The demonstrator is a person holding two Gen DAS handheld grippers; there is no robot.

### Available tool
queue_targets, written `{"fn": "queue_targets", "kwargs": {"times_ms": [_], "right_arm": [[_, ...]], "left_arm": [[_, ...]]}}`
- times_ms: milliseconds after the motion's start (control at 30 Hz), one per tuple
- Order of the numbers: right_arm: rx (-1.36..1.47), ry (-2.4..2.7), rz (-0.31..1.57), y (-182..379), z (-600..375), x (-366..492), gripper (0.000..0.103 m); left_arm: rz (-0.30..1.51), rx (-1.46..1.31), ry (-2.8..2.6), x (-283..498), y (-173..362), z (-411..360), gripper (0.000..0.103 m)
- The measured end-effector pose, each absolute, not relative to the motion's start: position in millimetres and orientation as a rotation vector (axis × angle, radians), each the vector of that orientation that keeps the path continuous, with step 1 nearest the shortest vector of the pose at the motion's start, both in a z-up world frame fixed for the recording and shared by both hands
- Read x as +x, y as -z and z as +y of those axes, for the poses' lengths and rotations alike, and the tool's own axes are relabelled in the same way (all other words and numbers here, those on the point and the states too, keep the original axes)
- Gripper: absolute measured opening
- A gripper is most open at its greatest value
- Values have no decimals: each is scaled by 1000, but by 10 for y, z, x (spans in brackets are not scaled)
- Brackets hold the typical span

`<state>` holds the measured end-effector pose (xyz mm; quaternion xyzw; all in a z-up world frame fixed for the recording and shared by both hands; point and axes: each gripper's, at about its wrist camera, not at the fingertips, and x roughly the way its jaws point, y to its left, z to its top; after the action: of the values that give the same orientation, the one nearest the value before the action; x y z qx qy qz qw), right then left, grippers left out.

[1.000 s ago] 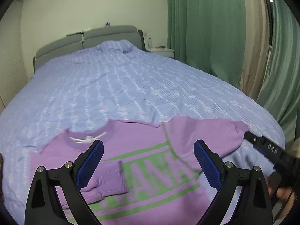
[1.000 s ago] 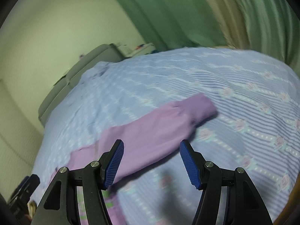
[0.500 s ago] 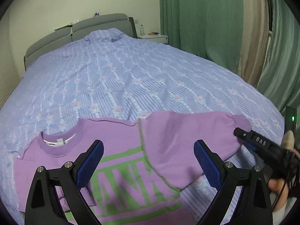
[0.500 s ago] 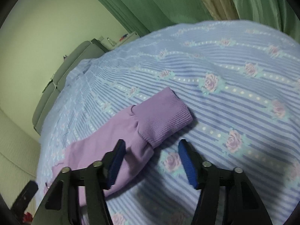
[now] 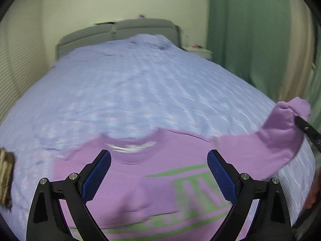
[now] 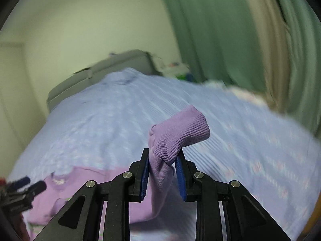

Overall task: Fold small clothes
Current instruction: 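Grasp the other sleeve cuff with the right tool and fold it across the chest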

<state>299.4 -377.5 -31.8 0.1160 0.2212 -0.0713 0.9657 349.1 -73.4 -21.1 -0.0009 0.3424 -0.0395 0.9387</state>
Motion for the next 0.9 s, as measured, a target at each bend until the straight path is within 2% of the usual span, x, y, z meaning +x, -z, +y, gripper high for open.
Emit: {"fn": "queue_targets", "kwargs": {"times_ms": [167, 300, 467, 700, 767, 800, 833, 900], "right_arm": [[-24, 23, 406, -94, -2914, 3067, 26], [-199, -91, 412, -113, -2083, 3108, 26], [-326, -201, 492, 253, -1256, 3219, 25], [-437, -293, 641, 946, -584, 3271, 26], [-437, -314, 661, 1022, -552, 3240, 41], [-428, -328, 673, 1049, -547, 3229, 60], [-415, -343, 680, 1070, -529, 3189, 72], [-401, -360, 664, 1053, -533, 3107, 75]], "left_arm": [[661, -78, -19, 3288, 94, 32, 98], [665, -97, -92, 3094, 167, 517, 98], [705, -87, -134, 2988, 376, 857, 98], [759, -72, -152, 2947, 669, 1049, 98], [768, -70, -152, 2938, 717, 1080, 98], [769, -70, -153, 2933, 733, 1097, 98], [769, -69, -152, 2933, 745, 1111, 98], [766, -66, -153, 2930, 756, 1131, 98]]}}
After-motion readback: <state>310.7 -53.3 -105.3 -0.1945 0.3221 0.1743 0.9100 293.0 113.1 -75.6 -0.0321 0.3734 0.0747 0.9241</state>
